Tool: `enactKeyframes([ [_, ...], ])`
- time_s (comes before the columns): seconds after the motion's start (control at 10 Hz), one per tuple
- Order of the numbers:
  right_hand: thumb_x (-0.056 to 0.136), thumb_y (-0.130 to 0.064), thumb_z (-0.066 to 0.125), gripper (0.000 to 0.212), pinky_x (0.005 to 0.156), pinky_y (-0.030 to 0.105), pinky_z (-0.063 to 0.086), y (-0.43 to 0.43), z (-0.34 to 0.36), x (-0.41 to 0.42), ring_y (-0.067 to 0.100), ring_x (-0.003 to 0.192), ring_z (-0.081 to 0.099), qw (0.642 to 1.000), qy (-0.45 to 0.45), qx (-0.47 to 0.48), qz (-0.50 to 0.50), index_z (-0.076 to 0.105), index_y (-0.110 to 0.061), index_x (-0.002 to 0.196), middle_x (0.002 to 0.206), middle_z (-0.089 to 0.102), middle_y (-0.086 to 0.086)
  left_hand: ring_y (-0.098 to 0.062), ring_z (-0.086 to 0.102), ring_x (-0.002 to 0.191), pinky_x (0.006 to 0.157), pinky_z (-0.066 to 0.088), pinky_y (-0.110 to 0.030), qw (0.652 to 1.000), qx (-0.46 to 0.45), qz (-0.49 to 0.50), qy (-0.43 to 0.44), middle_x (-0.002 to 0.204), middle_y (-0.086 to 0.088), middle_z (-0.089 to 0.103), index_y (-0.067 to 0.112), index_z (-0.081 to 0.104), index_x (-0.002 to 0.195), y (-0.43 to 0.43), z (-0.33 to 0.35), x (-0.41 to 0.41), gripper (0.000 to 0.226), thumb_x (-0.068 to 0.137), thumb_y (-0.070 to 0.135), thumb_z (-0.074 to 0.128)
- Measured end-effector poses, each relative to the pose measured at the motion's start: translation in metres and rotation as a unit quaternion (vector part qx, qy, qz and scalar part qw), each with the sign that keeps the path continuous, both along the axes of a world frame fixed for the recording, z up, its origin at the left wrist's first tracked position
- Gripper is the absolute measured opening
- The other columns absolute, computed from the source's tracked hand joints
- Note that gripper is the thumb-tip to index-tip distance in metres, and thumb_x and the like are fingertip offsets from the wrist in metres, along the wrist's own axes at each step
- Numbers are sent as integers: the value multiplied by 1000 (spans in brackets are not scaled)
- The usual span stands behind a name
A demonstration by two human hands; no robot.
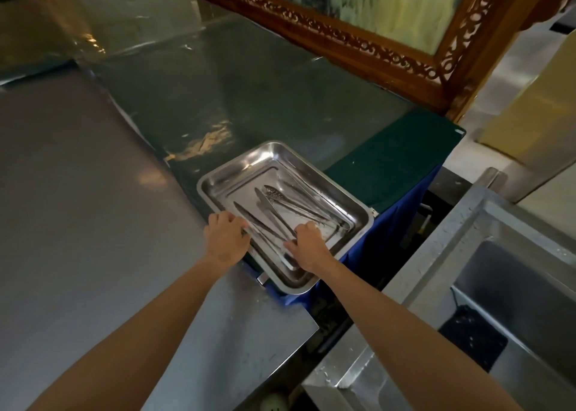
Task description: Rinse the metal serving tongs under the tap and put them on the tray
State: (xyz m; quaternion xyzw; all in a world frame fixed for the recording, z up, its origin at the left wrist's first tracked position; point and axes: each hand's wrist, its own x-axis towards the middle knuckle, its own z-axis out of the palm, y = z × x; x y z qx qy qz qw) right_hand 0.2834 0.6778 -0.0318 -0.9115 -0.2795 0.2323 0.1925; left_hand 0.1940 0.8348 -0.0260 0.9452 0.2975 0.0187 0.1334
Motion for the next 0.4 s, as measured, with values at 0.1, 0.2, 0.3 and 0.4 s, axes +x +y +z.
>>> enactKeyframes([
  [0.1,94,-33,49,39,96,41,41,-1,-5,-6,28,114,43,999,-33,-38,4,41,-4,119,127,42,17,-29,35,121,100,31,-37,1000,3,8,3,126,-8,50,19,61,117,-5,-1,-1,30,90,27,52],
  [0.2,94,-32,48,42,98,40,39,-3,-1,-9,29,118,43,993,-72,-88,35,38,-4,123,131,42,17,-28,34,125,101,29,-39,1000,10,7,20,133,-8,47,19,53,127,-9,1,-3,37,94,33,45],
  [0.3,94,-34,47,48,101,42,36,-10,3,-7,32,123,39,986,-80,-126,73,35,-4,128,136,40,18,-28,29,133,106,25,-43,999,8,3,46,144,-7,38,20,39,138,-14,5,-8,45,97,39,37],
  [0.4,94,-40,46,53,102,44,34,-21,15,-5,33,126,36,981,-101,-137,95,33,-4,131,138,38,18,-28,24,137,110,21,-45,999,24,8,40,150,-6,31,23,30,143,-22,12,-15,50,97,42,32],
])
